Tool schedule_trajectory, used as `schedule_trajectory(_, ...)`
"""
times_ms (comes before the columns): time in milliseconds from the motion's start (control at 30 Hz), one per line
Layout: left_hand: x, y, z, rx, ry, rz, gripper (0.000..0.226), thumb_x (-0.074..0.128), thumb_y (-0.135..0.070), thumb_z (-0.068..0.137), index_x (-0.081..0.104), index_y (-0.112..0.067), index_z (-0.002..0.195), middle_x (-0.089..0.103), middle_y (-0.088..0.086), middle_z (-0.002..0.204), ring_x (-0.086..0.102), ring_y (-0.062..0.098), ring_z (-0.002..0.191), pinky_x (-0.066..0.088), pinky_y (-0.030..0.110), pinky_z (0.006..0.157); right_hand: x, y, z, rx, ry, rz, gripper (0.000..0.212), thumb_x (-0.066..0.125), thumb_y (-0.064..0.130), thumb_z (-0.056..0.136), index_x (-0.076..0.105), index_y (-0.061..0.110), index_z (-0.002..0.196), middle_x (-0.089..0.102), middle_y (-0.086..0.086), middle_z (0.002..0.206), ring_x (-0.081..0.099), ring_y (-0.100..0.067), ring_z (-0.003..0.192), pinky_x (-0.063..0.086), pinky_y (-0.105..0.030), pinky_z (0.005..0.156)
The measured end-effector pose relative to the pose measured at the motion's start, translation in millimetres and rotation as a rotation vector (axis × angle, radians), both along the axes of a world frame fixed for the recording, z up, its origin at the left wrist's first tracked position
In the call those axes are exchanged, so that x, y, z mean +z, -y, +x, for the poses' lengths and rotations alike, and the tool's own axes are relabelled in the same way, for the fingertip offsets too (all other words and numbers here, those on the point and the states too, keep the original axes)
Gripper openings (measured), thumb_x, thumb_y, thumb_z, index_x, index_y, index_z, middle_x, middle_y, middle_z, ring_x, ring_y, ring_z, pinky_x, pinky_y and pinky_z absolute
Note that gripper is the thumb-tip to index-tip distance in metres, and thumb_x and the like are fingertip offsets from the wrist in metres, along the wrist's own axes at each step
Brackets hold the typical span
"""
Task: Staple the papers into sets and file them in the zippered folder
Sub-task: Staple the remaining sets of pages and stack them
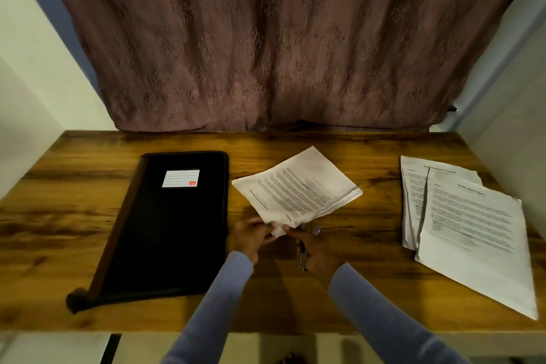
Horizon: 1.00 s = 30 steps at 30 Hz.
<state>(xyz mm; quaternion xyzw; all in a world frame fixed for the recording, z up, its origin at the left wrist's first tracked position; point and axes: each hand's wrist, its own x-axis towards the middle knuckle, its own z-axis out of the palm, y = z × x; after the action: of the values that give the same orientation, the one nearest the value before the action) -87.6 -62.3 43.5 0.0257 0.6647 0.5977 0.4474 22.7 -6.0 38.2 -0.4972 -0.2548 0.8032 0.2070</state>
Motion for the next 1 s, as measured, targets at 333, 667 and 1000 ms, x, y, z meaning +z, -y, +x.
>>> schedule_trajectory(333, -1.3, 13.3, 5.9, -0.131, 0.075, 0.022, 0.030, 0.072, -0.002, 0.078, 0.064, 0.002, 0.106, 0.070, 0.013, 0.098, 0.068, 0.020, 0.078, 0.056, 0.021, 0.062, -6.8, -2.8, -1.4, 0.023, 0.103, 0.031, 0.029, 0.078, 0.007, 0.070, 0.068, 0.007, 0.098, 0.070, -0.010, 0.092, 0.066, -0.025, 0.085, 0.057, -0.032, 0.074)
schedule_trajectory(667, -0.3, 9.4, 2.7, -0.096, 0.046, -0.011, 0.017, 0.072, 0.002, 0.076, 0.066, 0.003, 0.092, 0.072, 0.012, 0.080, 0.071, 0.019, 0.067, 0.058, 0.023, 0.063, -7.2, -20.2, 33.0, 0.332, 0.012, -0.090, 0.042, 0.063, 0.042, 0.068, 0.060, 0.007, 0.092, 0.063, -0.009, 0.073, 0.059, -0.019, 0.061, 0.046, -0.030, 0.058)
schedule_trajectory(1000, -2.3, 12.3, 3.3, -0.139, 0.031, -0.013, 0.014, 0.073, 0.002, 0.075, 0.067, 0.001, 0.087, 0.071, 0.013, 0.080, 0.070, 0.017, 0.065, 0.057, 0.021, 0.059, -4.7, -26.1, 25.9, 0.511, 0.014, -0.022, 0.051, 0.067, 0.054, 0.068, 0.059, 0.011, 0.094, 0.063, -0.003, 0.069, 0.059, -0.011, 0.053, 0.048, -0.022, 0.046)
